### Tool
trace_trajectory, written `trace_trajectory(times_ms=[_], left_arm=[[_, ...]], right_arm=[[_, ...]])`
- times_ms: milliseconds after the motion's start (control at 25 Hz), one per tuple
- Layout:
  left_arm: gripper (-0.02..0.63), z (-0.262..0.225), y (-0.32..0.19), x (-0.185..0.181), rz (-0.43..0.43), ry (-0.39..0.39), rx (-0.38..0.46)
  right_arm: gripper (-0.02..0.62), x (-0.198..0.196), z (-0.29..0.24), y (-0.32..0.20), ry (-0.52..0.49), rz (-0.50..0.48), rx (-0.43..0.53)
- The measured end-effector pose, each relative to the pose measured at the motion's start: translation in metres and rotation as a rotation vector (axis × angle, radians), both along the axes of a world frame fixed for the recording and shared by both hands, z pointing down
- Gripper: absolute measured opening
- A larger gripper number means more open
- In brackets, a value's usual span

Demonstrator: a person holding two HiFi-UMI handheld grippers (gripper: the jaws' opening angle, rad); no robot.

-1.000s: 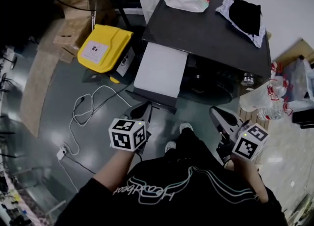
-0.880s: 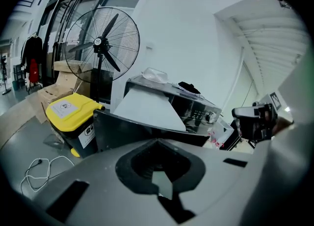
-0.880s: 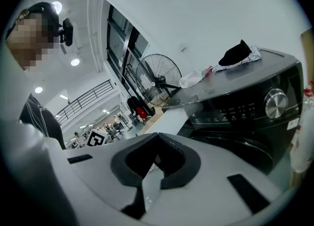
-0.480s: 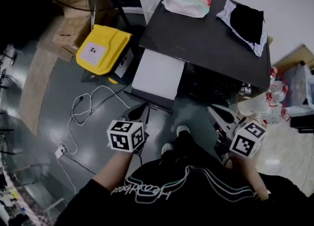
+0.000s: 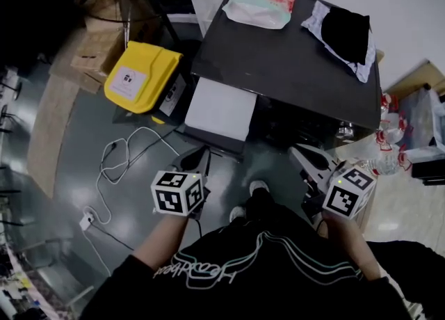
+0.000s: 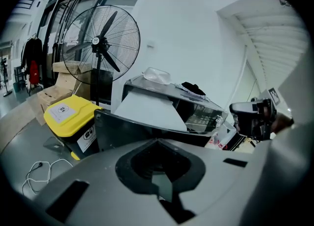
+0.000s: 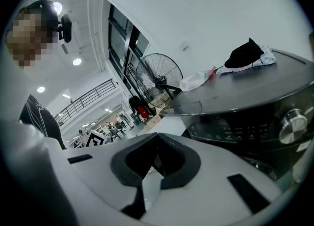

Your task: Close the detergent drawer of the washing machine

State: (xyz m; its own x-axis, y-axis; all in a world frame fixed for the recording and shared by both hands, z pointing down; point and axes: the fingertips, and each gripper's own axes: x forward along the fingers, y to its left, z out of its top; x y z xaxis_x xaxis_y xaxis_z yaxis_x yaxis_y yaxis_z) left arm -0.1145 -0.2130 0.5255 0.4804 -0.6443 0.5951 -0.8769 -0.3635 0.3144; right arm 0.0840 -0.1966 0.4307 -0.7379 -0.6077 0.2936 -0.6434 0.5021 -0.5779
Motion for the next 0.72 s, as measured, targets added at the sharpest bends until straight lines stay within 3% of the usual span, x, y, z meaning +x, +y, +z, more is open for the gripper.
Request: trace_trajectory(times_ms=[720], left_arm=[[0.023,-0.002,-0.040,0.012,-0.003,0.008,0.020]], right_arm=[[0.026,0.005,0.008,-0.026,0.004,0.009,-0.020]])
